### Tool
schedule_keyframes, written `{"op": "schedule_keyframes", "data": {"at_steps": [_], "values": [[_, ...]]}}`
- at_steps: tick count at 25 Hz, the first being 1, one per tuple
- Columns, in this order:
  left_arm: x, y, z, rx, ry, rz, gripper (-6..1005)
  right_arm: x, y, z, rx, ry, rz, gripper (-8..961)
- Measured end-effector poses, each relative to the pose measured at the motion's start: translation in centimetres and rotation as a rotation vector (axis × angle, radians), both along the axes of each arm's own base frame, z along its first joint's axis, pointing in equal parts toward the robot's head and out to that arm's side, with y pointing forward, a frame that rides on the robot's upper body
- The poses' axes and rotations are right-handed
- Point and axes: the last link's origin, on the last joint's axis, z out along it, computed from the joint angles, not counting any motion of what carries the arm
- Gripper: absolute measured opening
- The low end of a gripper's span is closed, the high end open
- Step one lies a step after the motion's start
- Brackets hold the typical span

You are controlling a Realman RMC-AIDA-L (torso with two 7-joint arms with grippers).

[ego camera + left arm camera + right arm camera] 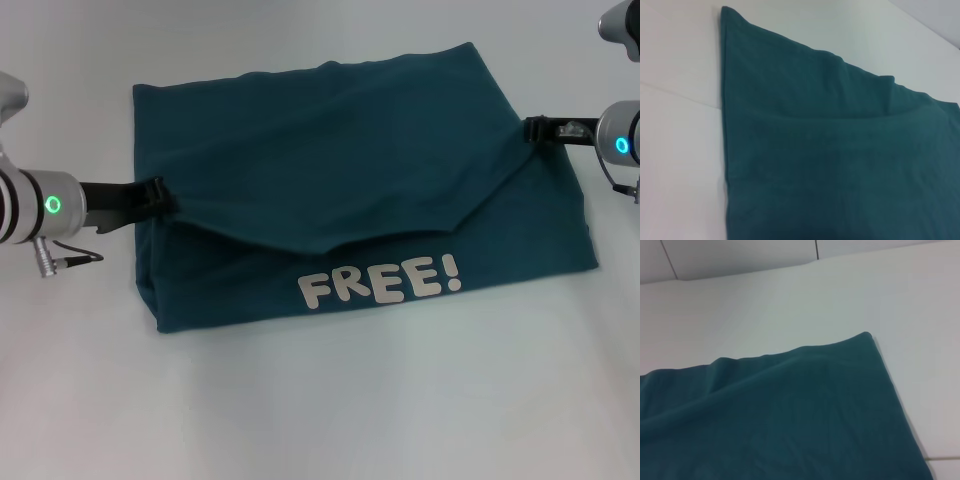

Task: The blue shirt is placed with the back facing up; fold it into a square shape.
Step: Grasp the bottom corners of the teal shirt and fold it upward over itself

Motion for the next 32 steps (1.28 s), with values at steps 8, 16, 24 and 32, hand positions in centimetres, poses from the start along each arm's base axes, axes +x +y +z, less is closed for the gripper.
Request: {"op": "schedule_keyframes", "data": {"at_steps": [8, 16, 24, 32], "values": [[0.1, -0.1, -0.4, -0.004, 0.005, -0.01, 56, -0.7, 0.3, -0.3, -0.017, -0.022, 0.022, 180], [-0.6, -0.4, -0.2, 0.018, -0.019, 0.019, 135, -0.3, 0.2, 0.1, -0.028, -0.044, 0.023, 188], [-1.2, -0.9, 0.6, 0.088, -0.07, 0.042, 250, 1.0, -0.5, 1.3, -0.053, 0.011, -0.026, 355], [-2.5, -3.0, 1.5, 0.108, -0.217, 0.076, 471, 1.3, -3.6, 2.4, -0.128, 0.258, -0.022, 690]]}}
